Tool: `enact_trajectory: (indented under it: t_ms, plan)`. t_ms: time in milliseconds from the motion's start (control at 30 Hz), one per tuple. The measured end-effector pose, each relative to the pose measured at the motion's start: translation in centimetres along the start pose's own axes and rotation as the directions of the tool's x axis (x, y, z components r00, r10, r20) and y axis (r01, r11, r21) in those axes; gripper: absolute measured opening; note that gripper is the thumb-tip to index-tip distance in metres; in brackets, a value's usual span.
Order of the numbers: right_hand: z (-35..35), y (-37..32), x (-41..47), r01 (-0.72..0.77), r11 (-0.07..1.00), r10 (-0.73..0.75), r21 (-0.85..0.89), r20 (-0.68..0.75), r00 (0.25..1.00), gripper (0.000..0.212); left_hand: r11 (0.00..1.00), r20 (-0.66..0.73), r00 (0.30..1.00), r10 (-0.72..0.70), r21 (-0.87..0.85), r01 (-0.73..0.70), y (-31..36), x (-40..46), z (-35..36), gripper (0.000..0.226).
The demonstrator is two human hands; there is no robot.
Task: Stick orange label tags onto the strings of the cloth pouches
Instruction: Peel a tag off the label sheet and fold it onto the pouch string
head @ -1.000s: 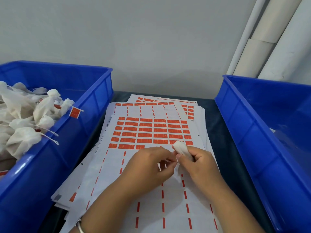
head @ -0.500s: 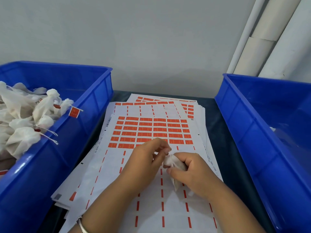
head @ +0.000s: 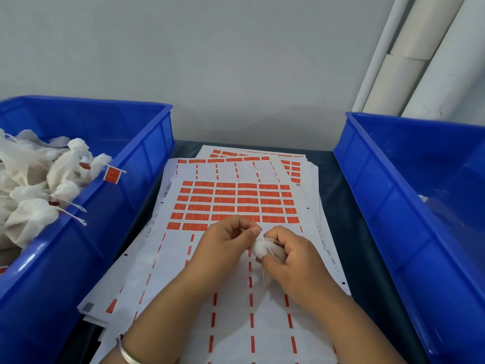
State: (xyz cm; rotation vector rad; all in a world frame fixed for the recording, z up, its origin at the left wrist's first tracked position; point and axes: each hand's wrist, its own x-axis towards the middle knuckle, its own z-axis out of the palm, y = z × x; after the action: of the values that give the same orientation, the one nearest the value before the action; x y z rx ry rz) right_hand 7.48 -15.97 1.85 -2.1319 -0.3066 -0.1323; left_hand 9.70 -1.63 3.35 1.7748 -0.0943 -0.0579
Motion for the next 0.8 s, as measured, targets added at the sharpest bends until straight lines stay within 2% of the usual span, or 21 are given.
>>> enact_trajectory:
  t_ms: [200, 300, 433, 667, 800]
  plan:
    - [0.2, -0.5, -0.2, 0.071, 0.996, -0.066, 0.052, -0.084, 0.994, 0.012, 0.98, -0.018, 0.994, -0.108, -0.169, 0.104, 0.4, 0.0, 0.0, 0.017]
    - [0.2, -0.8, -0.3, 0.063, 0.989, -0.047, 0.133, -0.121, 0.992, 0.014, 0.96, 0.001, 0.989, -0.145, -0.243, 0.141, 0.5, 0.0, -0.1, 0.021]
    - [0.2, -1.1, -0.3, 0.092, 0.985, -0.072, 0.146, -0.138, 0.988, 0.016, 0.962, 0.011, 0.988, -0.154, -0.226, 0.153, 0.4, 0.0, 0.0, 0.022]
    - [0.2, -1.1, -0.3, 0.08, 0.974, -0.039, 0.213, -0.19, 0.981, 0.014, 0.933, 0.027, 0.96, -0.28, -0.228, 0.279, 0.2, 0.4, 0.0, 0.02]
    - [0.1, -1.0, -0.2, 0.042, 0.967, 0.013, 0.249, -0.217, 0.976, 0.026, 0.937, 0.029, 0.954, -0.297, -0.182, 0.297, 0.0, 0.5, 0.1, 0.023]
